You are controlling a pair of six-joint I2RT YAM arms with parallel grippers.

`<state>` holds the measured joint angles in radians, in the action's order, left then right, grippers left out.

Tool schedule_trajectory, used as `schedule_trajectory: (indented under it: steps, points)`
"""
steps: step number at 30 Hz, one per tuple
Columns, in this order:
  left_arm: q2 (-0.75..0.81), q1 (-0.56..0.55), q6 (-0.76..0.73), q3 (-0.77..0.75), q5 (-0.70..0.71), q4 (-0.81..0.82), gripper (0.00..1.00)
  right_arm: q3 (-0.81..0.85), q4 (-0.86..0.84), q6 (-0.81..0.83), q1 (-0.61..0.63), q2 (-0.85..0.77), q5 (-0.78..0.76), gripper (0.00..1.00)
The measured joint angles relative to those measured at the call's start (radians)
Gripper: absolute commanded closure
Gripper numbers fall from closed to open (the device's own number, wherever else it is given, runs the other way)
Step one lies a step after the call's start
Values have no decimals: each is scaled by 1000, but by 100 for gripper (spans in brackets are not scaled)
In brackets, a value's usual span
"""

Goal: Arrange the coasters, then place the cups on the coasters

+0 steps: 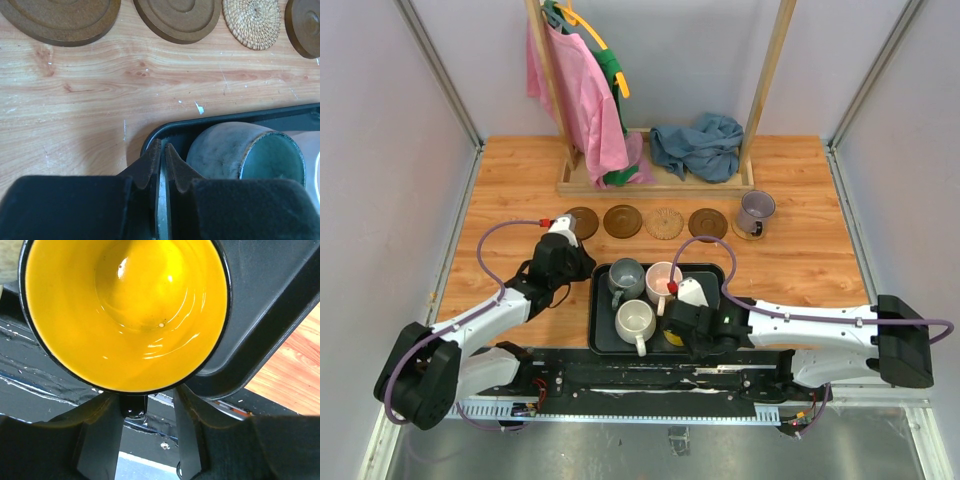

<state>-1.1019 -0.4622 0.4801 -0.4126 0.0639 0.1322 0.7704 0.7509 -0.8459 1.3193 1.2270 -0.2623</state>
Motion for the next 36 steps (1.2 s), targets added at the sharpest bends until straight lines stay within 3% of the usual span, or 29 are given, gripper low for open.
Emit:
schedule_trajectory:
  steps: [13, 15, 21, 29, 36]
  points:
    - [0, 0, 4, 5, 1, 0, 89, -2, -26, 2, 0, 18, 0, 62]
    - [0, 0, 4, 5, 1, 0, 89, -2, -32, 2, 0, 20, 0, 68]
    - [0, 0, 12, 6, 1, 0, 89, -8, -50, 6, 0, 20, -6, 99]
    - [1, 0, 18, 15, 1, -2, 89, -11, -33, 0, 8, 9, -20, 99]
    - [21, 0, 18, 16, 5, -2, 89, 42, 128, -34, 61, -20, -115, 99]
